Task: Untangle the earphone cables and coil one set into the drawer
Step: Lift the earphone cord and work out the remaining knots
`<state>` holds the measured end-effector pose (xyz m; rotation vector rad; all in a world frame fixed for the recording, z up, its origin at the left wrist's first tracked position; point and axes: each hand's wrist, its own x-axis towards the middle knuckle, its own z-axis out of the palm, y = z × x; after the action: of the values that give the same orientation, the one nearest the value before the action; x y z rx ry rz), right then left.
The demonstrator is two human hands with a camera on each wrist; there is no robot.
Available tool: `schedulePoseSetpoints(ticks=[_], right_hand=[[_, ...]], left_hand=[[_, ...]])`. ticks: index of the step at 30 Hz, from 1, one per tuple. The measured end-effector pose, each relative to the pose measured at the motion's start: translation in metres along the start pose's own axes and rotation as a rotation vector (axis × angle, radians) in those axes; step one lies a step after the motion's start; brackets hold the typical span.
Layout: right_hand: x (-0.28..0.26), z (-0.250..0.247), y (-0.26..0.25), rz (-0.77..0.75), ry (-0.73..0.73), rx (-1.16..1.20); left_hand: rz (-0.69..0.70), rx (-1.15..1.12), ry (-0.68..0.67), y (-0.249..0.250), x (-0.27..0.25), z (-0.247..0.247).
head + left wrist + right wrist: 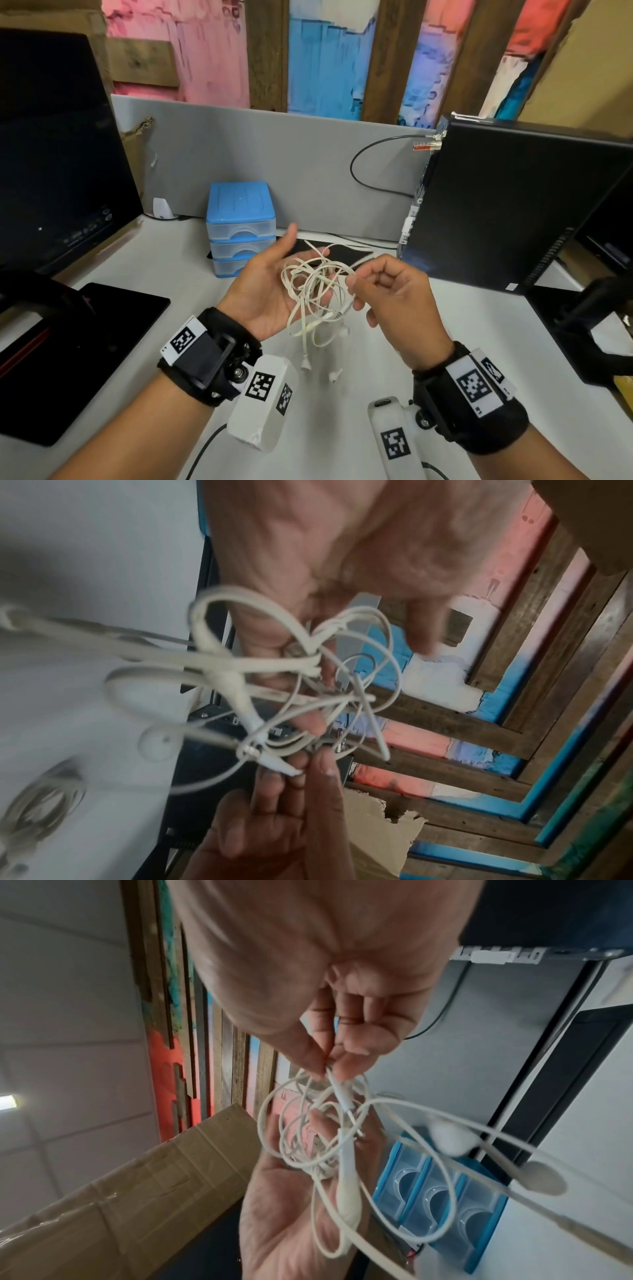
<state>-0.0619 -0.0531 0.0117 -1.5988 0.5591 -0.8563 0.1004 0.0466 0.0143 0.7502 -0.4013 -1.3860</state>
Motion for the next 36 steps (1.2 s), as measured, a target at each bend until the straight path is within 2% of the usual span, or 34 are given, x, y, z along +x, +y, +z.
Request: schedulePoseSetpoints(ticks=[2,5,9,12,16,19,22,26,31,33,36], right_hand=[[0.000,-0.002,0.001,-0.004,0.023,0.008],[0.000,-0.004,0.001,-0.004,0.043,0.039],[0.001,-0.008,0.000,0.043,0.069,0.136],[0.003,-0.012,0.004,0.032,0.100,0.121],[0.007,-0.010,0.014,-0.053,0.156,-0.061],[0.002,-0.007,0.015,-0.200,0.164,-0.236],[-0.007,-0.003,0.010,-0.316,0.035,-0.344],[-0.017,-0.003,0.007,-0.320,-0.119,-0.517],[-0.019,0.003,0.006,-0.362,-0.110,-0.747],[-0.018,0.003,0.003,-0.382,-0.098,-0.677],[-0.015,-0.004,-0.008,-0.328,-0.062,-0.439]], left_hand=[[0.046,0.129,-0.022,-0.003,0.000,-0.003],[0.111,0.256,0.049,-0.006,0.002,-0.003],[0.113,0.347,0.074,-0.007,0.004,-0.005],[0.093,0.377,0.058,-0.007,0.004,-0.002],[0.077,0.338,0.063,-0.008,0.003,0.000],[0.091,0.299,0.071,-0.009,0.003,0.001],[0.101,0.270,0.076,-0.010,0.004,0.001],[0.089,0.205,0.068,-0.009,0.004,0.000],[0.099,0.219,0.049,-0.011,0.005,0.000],[0.112,0.283,0.083,-0.012,0.006,0.000],[0.143,0.364,0.184,-0.012,0.009,-0.003]])
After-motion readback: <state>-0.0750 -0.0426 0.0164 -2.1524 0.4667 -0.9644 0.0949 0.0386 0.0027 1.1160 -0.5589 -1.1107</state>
